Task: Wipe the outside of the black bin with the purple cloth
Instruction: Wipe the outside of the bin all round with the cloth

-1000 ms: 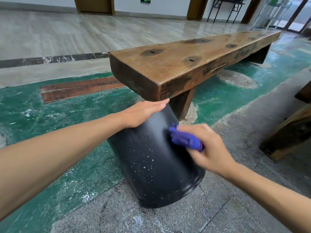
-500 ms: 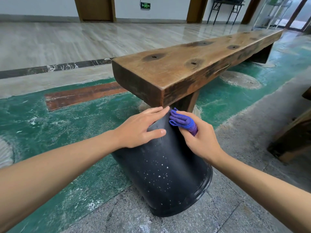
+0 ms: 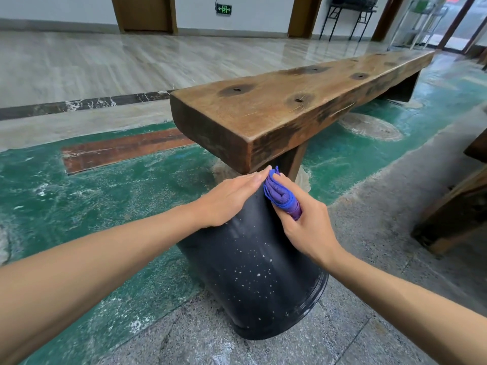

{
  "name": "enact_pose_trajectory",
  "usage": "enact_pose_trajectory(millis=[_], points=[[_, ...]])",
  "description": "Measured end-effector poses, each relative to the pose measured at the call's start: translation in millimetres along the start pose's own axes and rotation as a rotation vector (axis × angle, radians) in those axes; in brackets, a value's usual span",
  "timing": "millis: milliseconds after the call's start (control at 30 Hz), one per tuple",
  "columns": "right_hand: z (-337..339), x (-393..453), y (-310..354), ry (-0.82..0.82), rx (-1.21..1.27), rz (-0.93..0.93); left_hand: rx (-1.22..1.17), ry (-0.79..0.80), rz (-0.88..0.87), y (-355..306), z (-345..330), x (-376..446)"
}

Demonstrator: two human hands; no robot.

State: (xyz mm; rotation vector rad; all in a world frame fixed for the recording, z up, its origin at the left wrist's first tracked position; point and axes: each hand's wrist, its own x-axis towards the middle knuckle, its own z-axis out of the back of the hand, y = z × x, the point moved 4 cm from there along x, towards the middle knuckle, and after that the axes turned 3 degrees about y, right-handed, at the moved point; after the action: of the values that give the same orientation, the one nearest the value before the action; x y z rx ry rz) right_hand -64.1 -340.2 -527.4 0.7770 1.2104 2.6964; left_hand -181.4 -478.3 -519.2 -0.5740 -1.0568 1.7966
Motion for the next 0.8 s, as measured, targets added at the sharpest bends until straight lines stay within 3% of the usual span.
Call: enact_pose_trajectory(millis=[267, 533, 800], points=[[-8, -19, 9, 0.247, -0.141, 0.196, 0.029, 0.021, -0.004, 2, 5, 3], [-28, -81, 9, 0.624, -0.628, 0.519, 0.15, 0.018, -0.009, 13, 11, 8], [-18, -148, -22, 0.958, -0.777, 0.578, 0.307, -0.036, 0.025, 18, 16, 8]])
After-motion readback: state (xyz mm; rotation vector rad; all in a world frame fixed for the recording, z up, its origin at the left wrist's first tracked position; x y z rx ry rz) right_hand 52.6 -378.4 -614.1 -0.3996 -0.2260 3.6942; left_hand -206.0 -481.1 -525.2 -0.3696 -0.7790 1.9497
